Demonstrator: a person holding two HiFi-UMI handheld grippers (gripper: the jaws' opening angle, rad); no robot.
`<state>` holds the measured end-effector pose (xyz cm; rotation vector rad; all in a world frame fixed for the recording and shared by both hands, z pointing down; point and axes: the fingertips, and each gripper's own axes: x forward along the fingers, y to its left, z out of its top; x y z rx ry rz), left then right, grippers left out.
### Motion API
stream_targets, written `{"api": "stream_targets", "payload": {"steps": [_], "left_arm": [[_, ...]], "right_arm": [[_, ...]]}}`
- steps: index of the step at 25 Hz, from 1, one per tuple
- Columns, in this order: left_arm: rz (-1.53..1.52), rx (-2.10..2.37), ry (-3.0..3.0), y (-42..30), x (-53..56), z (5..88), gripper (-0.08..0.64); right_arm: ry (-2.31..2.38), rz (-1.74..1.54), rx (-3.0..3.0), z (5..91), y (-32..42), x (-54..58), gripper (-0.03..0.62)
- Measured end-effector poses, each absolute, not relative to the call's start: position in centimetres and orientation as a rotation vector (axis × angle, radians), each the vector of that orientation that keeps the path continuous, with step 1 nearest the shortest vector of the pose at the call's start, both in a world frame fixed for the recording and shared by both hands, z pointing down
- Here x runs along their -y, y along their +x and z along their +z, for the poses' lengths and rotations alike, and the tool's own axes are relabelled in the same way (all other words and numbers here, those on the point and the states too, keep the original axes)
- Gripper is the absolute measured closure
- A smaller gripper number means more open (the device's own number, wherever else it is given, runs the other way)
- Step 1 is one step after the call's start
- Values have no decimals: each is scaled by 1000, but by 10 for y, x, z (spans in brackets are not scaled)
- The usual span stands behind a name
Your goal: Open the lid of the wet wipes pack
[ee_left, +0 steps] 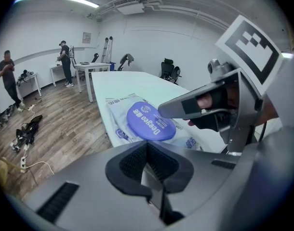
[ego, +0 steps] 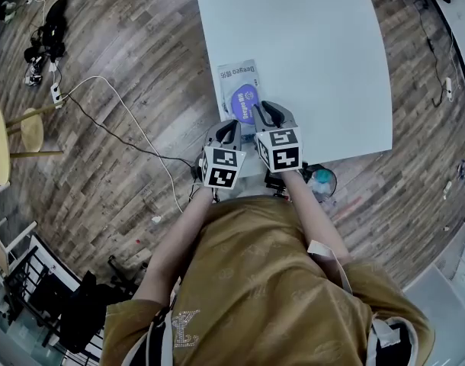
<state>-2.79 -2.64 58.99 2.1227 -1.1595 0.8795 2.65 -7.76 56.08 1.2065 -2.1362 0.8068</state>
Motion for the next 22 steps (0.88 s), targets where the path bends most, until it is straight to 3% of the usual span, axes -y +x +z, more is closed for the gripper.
{"api": "stream_targets", "payload": {"steps": [22], "left_arm": [[889,1166,2116,-30,28,593,555]], "right_arm": [[1222,991,2060,574,22,88,526]]}}
